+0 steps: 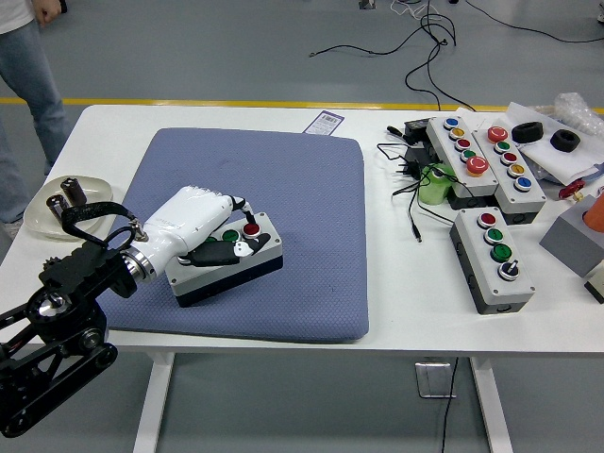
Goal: Pick up the button,place it on the desk,press the button,press the button
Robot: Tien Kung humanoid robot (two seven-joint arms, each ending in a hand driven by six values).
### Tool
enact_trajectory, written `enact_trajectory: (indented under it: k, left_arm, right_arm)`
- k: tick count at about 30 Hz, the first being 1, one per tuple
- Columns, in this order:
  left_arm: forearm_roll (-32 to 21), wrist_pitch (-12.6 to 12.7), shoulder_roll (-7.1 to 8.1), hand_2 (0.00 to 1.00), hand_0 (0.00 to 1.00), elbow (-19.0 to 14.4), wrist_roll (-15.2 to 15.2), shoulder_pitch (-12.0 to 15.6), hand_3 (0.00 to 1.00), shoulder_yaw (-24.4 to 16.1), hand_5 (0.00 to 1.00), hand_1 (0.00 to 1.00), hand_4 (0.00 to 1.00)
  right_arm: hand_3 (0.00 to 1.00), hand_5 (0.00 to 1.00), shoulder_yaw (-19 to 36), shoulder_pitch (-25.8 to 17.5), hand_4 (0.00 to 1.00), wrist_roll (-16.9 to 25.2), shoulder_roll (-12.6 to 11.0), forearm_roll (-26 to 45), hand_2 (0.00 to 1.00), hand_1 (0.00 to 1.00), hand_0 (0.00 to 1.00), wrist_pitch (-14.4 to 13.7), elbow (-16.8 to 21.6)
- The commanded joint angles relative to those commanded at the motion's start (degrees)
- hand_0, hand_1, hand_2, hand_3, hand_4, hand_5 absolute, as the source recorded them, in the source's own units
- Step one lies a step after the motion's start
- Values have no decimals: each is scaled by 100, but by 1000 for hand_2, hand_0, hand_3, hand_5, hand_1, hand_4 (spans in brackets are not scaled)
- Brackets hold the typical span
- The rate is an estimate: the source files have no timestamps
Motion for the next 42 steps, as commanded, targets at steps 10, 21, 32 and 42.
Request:
enact_trajectory:
  k: [10,21,32,42]
  left_arm:
    - [-54,3,-53,2,2,248,-4,-88,595,44,998,2,681]
    - [-155,30,-104,2,2,485,-52,-53,595,81,998,2,688]
    - [-134,-9,-102,2,2,496,-48,-55,596,158,998,2,686]
    - [-182,3,-94,2,2,525,-45,-26,597,167,998,2,686]
  right_arm:
    - [632,157,-36,21,307,-4,0,4,708,666,541,3,0]
    - [632,157,-56,29,307,-12,0,0,708,666,540,4,0]
    - [632,157,-7,37,307,6,0,-50,708,666,540,5,0]
    - [632,157,-9,39,307,-1,0,-49,708,666,540,4,0]
